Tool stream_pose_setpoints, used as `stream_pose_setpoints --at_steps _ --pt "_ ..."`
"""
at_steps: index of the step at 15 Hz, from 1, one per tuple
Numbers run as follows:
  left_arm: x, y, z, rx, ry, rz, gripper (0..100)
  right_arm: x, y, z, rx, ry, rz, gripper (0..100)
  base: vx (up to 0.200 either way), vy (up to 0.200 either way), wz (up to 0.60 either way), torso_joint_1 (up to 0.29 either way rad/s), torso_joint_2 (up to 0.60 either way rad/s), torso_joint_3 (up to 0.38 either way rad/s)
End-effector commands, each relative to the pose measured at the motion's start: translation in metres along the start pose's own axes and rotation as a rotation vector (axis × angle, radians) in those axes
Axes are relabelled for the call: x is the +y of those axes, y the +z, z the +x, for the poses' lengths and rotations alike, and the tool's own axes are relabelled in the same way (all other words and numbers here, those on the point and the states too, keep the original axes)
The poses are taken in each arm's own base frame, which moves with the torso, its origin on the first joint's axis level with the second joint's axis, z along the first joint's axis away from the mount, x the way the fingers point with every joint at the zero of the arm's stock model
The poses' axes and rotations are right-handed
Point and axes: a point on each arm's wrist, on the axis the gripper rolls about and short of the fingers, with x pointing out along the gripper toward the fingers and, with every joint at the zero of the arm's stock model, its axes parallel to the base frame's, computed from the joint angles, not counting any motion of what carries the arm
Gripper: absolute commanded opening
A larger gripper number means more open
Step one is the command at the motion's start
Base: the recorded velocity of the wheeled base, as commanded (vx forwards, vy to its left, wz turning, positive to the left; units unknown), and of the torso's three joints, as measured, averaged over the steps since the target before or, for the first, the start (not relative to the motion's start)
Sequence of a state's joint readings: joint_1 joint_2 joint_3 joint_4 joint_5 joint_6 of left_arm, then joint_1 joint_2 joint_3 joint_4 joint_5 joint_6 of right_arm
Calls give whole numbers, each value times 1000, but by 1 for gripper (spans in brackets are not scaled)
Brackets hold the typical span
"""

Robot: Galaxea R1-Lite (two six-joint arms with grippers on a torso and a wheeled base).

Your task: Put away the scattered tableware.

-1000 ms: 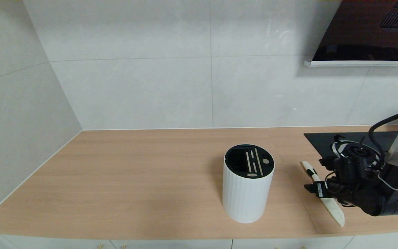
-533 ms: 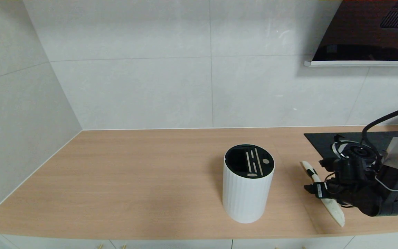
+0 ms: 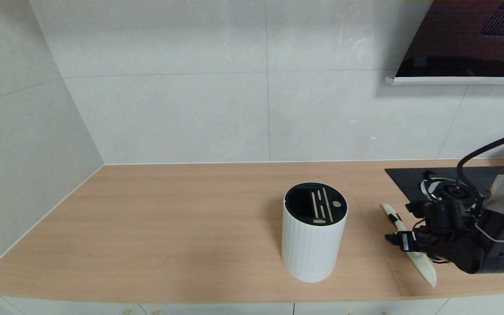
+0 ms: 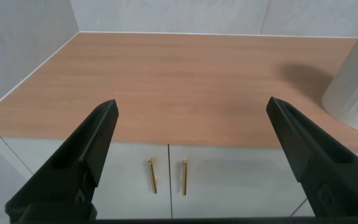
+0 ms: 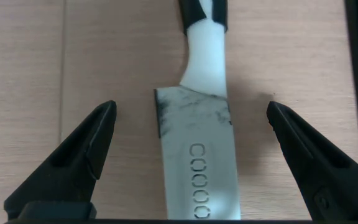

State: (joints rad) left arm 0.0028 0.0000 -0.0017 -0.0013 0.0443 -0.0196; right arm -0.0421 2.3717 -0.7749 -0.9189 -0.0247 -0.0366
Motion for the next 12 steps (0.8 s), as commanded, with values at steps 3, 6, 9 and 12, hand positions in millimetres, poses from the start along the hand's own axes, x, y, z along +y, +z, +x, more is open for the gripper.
stream_pose_setpoints --at_steps 3,6,9,12 --pt "0 0 0 0 1 0 100 -3 -6 4 19 -5 6 100 0 0 0 0 0 0" --pt "0 0 0 0 1 0 100 -4 -7 4 23 5 6 0 0 0 0 0 0 0" --pt "0 0 0 0 1 0 100 -5 -9 4 29 3 8 0 0 0 0 0 0 0" --pt "0 0 0 0 1 0 100 -6 -10 5 34 0 10 0 0 0 0 0 0 0"
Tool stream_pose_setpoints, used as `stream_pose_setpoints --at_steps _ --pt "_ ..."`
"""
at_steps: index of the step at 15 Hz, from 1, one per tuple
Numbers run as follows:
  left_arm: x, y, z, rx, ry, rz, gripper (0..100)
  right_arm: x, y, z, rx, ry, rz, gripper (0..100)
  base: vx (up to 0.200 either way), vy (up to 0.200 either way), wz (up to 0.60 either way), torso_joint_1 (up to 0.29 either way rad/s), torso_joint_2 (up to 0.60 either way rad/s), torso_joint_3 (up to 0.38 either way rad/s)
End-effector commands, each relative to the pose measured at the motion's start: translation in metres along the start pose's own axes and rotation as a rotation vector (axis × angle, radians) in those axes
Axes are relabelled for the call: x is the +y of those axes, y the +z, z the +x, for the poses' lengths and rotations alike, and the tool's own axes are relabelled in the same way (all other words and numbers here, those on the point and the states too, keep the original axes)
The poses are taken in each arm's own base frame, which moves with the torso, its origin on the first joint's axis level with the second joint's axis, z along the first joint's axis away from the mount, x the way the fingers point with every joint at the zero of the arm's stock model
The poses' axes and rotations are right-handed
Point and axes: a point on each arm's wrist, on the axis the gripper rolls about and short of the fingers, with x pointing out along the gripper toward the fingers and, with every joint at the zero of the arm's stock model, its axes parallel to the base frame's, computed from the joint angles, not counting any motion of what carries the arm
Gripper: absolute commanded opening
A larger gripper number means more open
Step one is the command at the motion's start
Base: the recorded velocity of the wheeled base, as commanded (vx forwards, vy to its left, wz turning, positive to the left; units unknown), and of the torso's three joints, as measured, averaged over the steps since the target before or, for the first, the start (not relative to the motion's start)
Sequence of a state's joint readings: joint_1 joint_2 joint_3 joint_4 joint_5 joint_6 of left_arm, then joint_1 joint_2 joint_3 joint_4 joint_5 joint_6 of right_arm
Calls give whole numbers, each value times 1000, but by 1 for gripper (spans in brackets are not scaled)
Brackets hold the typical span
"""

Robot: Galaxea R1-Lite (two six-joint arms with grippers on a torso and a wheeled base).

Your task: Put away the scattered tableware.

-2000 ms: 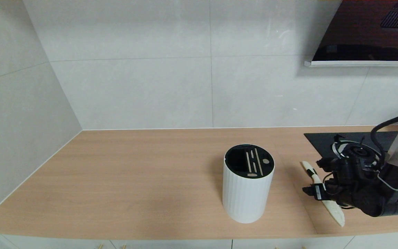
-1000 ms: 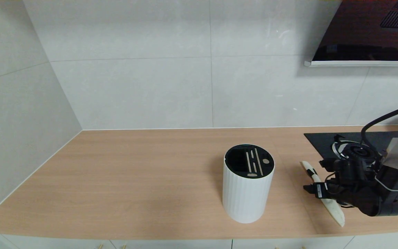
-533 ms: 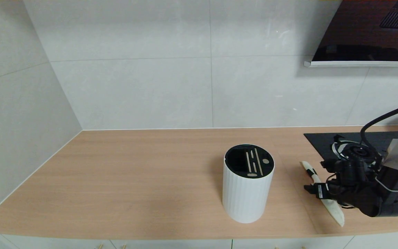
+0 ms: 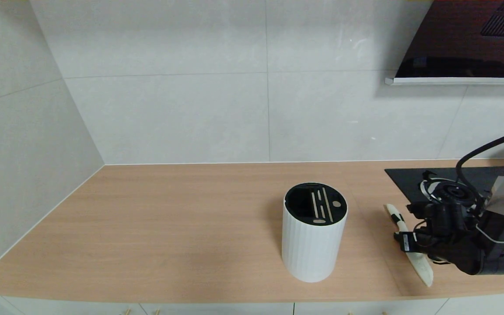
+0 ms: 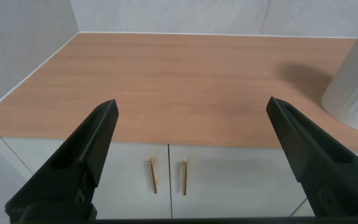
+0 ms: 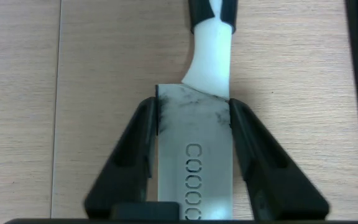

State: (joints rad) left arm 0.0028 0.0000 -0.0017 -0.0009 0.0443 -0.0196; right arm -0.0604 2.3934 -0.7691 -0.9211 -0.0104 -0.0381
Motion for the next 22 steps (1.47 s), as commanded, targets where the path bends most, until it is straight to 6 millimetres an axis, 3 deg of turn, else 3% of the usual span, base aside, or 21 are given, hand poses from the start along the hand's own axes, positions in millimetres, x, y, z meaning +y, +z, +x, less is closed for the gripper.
stream_pose_setpoints --at_steps 1,5,7,11,14,16,18,20,21,22 --pt "0 0 0 -1 1 0 100 -1 -2 1 9 -2 1 0 0 0 0 0 0 0" --pt "0 0 0 -1 1 0 100 -1 3 -4 -10 -4 12 0 0 0 0 0 0 0" --pt "0 0 0 -1 1 4 100 -1 18 -20 -57 -3 19 0 0 0 0 0 0 0" --pt "0 0 0 0 -1 9 100 5 48 -62 -170 11 9 0 0 0 0 0 0 0" --pt "0 2 0 -8 -1 13 100 20 76 -115 -309 49 1 0 0 0 0 0 0 0" --pt "-1 31 -9 -80 -46 13 100 35 95 -155 -389 95 -21 0 0 0 0 0 0 0" --pt "-5 72 2 50 -219 58 100 54 116 -188 -458 152 -47 0 0 0 0 0 0 0" --pt "-9 100 25 122 -281 77 100 67 129 -209 -500 166 -57 0 0 0 0 0 0 0" --pt "-12 131 55 174 -323 98 100 84 137 -227 -530 195 -73 0 0 0 0 0 0 0" --pt "-15 146 74 205 -344 96 100 94 140 -235 -548 218 -82 0 0 0 0 0 0 0"
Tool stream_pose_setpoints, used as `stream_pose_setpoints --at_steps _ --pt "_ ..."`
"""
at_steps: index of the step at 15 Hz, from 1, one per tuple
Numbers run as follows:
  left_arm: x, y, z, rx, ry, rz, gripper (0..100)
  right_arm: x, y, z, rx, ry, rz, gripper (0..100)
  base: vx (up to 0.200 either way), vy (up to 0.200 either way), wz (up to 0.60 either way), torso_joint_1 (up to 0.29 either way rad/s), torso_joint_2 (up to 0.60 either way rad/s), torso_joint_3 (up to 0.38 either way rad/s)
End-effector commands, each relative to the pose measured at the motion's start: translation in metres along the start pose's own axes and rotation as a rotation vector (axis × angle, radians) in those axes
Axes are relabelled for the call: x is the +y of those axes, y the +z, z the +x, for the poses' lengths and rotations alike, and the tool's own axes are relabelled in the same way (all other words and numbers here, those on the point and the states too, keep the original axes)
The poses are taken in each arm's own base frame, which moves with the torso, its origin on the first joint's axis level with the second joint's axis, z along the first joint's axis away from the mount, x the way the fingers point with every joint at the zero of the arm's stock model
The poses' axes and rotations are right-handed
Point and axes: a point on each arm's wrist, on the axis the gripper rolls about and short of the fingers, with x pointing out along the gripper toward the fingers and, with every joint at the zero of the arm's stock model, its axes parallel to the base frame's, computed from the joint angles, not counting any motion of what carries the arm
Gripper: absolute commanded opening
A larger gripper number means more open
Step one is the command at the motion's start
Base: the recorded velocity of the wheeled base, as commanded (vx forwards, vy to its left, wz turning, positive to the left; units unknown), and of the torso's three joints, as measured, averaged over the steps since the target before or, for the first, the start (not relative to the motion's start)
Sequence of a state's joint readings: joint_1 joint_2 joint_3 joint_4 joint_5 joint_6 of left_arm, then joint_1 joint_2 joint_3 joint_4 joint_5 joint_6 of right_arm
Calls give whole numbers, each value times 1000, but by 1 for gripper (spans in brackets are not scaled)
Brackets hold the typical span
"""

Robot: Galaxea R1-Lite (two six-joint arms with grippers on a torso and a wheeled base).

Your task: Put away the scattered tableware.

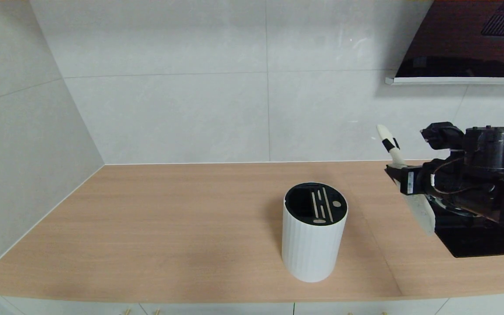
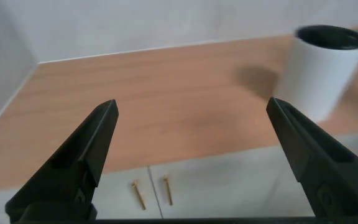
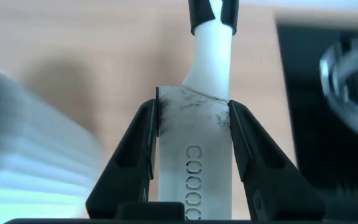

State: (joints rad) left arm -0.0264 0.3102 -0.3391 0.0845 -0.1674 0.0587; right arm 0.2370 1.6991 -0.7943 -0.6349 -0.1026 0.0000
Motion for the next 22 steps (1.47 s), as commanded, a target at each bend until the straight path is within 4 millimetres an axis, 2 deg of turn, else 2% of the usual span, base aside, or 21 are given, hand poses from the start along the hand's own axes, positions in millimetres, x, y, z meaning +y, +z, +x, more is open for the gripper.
stream_pose_setpoints --at_steps 1,4,5,8,9,10,11,13,15,18,20,22 --pt "14 69 78 188 -124 0 100 25 36 -25 -126 66 -5 0 0 0 0 0 0 0" --pt "12 86 138 270 -206 -52 100 55 34 -34 -108 117 -30 0 0 0 0 0 0 0" --pt "5 88 159 259 -255 -101 100 63 34 -37 -110 124 -32 0 0 0 0 0 0 0" --pt "-29 99 202 143 -417 -350 100 89 32 -46 -103 214 13 0 0 0 0 0 0 0" --pt "-31 100 204 139 -423 -361 100 90 32 -47 -103 217 14 0 0 0 0 0 0 0" --pt "-50 97 234 127 -489 -430 100 100 32 -52 -107 253 24 0 0 0 0 0 0 0" --pt "-58 92 249 121 -508 -426 100 109 31 -56 -101 286 40 0 0 0 0 0 0 0" --pt "-72 90 265 141 -583 -442 100 127 28 -66 -79 356 59 0 0 0 0 0 0 0" --pt "-79 95 283 166 -689 -477 100 137 26 -72 -74 395 60 0 0 0 0 0 0 0" --pt "-90 89 303 233 -772 -568 100 150 21 -76 -51 437 75 0 0 0 0 0 0 0" --pt "-98 94 324 210 -791 -564 100 154 18 -71 -35 438 74 0 0 0 0 0 0 0" --pt "-100 88 330 229 -788 -570 100 161 20 -68 -26 450 144 0 0 0 0 0 0 0"
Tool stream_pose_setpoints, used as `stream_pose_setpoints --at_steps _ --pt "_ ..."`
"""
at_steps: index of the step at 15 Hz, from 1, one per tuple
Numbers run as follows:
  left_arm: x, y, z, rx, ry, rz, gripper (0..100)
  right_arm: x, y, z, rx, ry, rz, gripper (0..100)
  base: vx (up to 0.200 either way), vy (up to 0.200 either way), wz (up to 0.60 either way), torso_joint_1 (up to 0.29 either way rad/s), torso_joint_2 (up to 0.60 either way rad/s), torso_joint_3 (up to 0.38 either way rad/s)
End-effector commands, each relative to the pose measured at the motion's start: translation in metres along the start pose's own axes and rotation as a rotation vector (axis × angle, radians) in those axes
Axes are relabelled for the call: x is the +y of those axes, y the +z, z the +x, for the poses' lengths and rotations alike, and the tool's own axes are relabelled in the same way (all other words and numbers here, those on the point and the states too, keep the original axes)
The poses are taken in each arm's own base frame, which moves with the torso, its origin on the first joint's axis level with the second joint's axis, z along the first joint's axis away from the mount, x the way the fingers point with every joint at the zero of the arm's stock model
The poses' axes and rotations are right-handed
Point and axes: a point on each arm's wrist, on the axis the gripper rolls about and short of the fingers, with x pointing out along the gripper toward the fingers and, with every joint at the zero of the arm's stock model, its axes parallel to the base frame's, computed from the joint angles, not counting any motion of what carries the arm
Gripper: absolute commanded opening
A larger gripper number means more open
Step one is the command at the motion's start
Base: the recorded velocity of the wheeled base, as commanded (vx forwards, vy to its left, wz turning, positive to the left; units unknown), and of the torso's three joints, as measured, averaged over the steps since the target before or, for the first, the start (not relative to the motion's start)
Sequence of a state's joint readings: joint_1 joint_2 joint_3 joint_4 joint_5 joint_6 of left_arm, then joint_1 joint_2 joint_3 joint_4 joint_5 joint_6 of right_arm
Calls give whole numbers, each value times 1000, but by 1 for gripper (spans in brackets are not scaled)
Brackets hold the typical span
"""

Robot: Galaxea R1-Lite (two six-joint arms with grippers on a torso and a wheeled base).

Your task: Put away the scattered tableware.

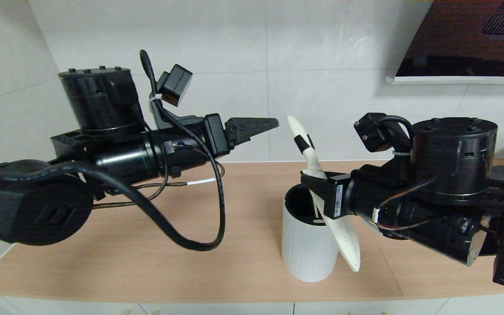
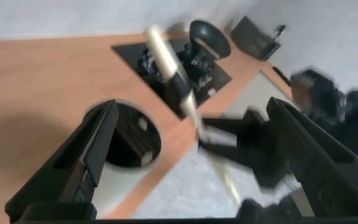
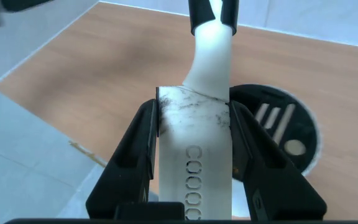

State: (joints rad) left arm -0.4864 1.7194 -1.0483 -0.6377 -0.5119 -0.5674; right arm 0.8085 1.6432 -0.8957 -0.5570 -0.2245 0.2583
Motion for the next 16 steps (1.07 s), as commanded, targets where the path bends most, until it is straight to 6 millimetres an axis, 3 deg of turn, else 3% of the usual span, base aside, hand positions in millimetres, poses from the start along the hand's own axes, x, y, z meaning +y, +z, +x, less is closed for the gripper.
stream_pose_setpoints --at_steps 1,8,11,16 --pt "12 -10 17 36 12 -22 100 5 -6 8 20 9 14 0 0 0 0 0 0 0" --pt "22 -45 54 110 -26 -41 100 15 -15 13 35 1 7 0 0 0 0 0 0 0" --pt "25 -45 60 106 -28 -41 100 20 -16 10 36 19 5 0 0 0 0 0 0 0" --pt "15 -35 54 57 -58 -11 100 21 -18 10 43 25 3 0 0 0 0 0 0 0"
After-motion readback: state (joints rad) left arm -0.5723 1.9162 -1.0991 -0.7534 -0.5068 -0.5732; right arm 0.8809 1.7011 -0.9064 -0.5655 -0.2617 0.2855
